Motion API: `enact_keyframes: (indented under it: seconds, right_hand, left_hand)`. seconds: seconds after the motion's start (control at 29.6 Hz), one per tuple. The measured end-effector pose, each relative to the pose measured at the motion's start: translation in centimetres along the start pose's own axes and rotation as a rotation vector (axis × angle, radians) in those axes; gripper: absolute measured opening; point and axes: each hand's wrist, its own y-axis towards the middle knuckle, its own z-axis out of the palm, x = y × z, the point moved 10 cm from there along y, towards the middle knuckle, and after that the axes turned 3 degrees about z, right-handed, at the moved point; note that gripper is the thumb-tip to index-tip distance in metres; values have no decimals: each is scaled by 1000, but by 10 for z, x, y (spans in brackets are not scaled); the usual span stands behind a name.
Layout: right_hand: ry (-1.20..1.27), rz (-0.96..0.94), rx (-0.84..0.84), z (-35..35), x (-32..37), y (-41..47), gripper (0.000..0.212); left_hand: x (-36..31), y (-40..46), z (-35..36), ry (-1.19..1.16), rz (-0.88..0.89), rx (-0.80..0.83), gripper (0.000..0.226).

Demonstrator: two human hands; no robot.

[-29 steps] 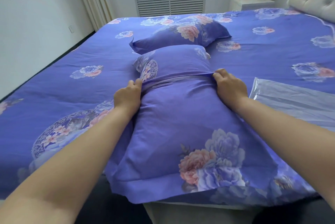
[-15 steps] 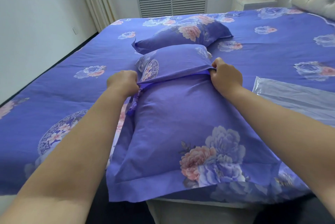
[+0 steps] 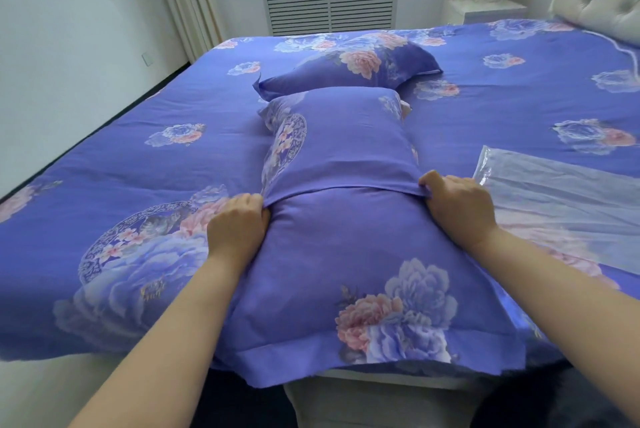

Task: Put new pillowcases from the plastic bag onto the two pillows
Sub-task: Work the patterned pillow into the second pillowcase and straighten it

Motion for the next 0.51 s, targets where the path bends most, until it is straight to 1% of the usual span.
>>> enact_keyframes:
  seconds: [0.07,0.13,0.17,0.24,0.27,0.34,0.4,0.44,0.47,0.51]
  right_hand:
    - [-15,190,153,16,-23,3,19]
    - [-24,397,346,38,-52,-6,17]
    - [-42,449,396,44,-62,-13,18]
    - [-102,476,478,55,-71,-28,20]
    - [-123,477,558,63,-71,-36,21]
    - [-104,503,760,80,-69,-55,20]
    - [-44,553,911,88,-71,-69,16]
    - [-13,581,933,88,-74,-70,14]
    - [19,604,919,86,-77,-68,15]
    - [66,616,864,82,-80,-63,20]
  left_hand:
    - [8,8,11,-18,-86,48,19]
    - [19,13,18,-53,-155,71,10]
    - [25,12,22,-70,-184,85,3]
    - [42,1,39,-111,-255,165,10]
    - [51,-7,50,-150,-306,239,11]
    - [59,-25,77,-231,-379,430,21]
    - [59,-33,87,-252,-389,523,22]
    - [58,-31,85,-241,-390,525,20]
    - [56,-27,76,-234,-392,483,15]
    - [53,-21,65,-248,-377,405,9]
